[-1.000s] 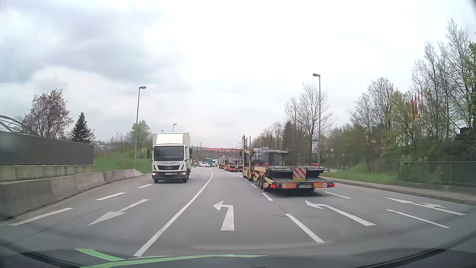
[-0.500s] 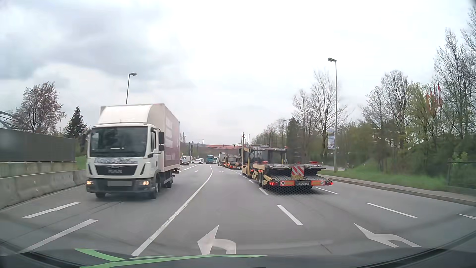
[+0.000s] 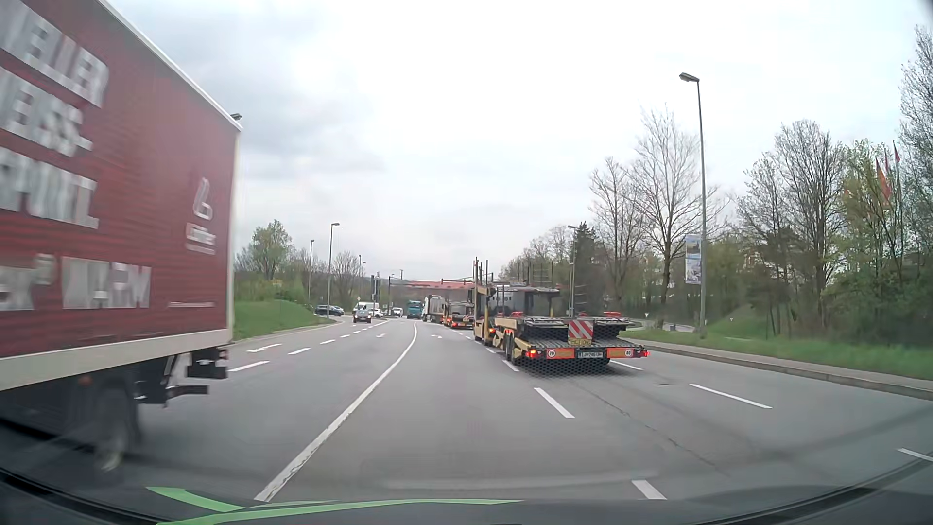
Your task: Follow the waypoints while adhering to traffic rules and regulations
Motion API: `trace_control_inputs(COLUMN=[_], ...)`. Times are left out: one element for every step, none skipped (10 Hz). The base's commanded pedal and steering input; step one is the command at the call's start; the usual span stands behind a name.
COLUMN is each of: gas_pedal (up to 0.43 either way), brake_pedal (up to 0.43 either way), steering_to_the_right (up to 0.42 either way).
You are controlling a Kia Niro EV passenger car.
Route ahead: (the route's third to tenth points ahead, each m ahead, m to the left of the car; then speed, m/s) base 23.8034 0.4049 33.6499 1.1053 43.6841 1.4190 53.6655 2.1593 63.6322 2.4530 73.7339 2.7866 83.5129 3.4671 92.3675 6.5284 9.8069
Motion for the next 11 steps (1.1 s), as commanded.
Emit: trace_control_inputs(gas_pedal=[0.150,0.150,0.150,0.150,0.150,0.150,0.157,0.157,0.157,0.157,0.157], brake_pedal=[0.000,0.000,0.000,0.000,0.000,0.000,0.000,0.000,0.000,0.000,0.000], steering_to_the_right=[-0.009,-0.010,-0.010,-0.010,-0.010,-0.010,-0.010,-0.010,-0.010,-0.010,-0.009])
